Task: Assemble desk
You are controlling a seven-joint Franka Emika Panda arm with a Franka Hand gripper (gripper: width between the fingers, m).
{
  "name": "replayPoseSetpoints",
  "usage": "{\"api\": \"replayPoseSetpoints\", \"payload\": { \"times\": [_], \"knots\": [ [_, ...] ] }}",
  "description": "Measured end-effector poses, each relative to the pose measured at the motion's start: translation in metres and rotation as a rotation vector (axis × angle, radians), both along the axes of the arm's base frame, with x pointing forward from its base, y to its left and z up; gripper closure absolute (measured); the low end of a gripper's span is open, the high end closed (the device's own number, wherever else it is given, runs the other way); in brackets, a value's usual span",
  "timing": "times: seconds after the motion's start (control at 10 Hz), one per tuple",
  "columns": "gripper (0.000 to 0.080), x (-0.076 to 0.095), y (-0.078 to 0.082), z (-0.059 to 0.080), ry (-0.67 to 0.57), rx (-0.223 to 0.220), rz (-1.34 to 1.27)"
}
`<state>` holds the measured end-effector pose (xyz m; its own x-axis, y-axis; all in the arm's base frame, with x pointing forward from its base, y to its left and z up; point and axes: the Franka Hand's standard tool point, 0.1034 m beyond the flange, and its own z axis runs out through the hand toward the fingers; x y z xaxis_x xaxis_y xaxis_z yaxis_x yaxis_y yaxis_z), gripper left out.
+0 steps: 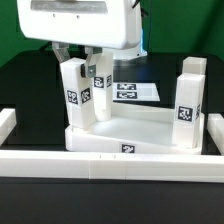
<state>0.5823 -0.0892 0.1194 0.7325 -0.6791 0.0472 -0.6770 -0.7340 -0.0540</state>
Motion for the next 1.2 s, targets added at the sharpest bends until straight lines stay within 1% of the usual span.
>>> {"api": "replayPoseSetpoints", "payload": {
  "times": [0.1,0.6,0.7,0.8,0.9,1.1,1.2],
  "knots": [
    [0.0509,0.0,0.003,0.0,0.001,0.006,-0.084],
    [0.0509,0.002,0.009,-0.001,0.004,0.048,-0.524],
    [0.0509,0.003,0.012,-0.001,0.005,0.059,-0.616],
    [0.0509,0.004,0.017,-0.001,0.008,0.084,-0.735],
    [0.0509,0.005,0.02,-0.001,0.008,0.089,-0.763],
    [0.0509,0.007,0.021,-0.002,0.009,0.115,-0.872],
    [0.0509,0.008,0.021,-0.001,0.009,0.115,-0.874]
  ]
}}
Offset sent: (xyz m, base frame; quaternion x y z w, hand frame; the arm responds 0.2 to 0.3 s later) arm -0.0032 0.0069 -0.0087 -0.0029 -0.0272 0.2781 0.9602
